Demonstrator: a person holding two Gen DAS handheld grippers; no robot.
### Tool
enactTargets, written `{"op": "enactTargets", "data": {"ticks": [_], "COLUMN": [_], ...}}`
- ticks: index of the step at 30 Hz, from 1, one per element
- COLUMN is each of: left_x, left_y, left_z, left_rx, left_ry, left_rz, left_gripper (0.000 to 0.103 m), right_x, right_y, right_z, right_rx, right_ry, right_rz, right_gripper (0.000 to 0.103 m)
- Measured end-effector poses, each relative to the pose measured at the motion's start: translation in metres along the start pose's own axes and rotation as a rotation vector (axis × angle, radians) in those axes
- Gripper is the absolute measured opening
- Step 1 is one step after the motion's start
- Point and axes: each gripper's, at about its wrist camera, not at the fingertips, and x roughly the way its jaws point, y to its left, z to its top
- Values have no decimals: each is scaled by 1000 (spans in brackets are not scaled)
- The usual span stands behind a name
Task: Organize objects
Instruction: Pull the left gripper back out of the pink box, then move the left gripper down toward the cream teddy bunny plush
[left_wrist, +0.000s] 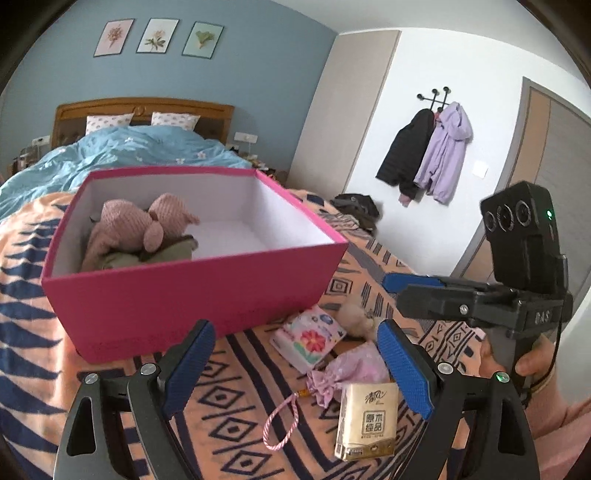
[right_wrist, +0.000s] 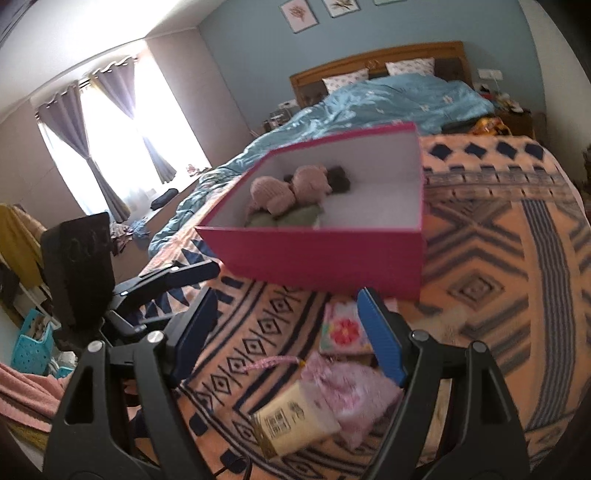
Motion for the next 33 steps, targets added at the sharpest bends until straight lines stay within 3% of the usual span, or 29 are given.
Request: {"op": "enactTargets", "data": {"ticks": [8,18,31,33], "left_x": [5,20,38,39], "left_y": [-5,-21,-39,-38], "left_z": [-11,-32,-57,-59], "left_rx": [-7,48,73,63], "left_ry": [7,130,256,262], "left_rz": [13,-27,-90,-108], "left_gripper": [103,103,102,97], "right_x": [-6,-3,0,1], "right_y": [-10,-33,-39,-40], "right_z": [-31,-63,-72,-73], "right_rx": [41,129,172,182], "right_ry": [22,75,90,88], "right_rz": [-48,-83,-70,-65], "right_gripper": [79,79,79,79]}}
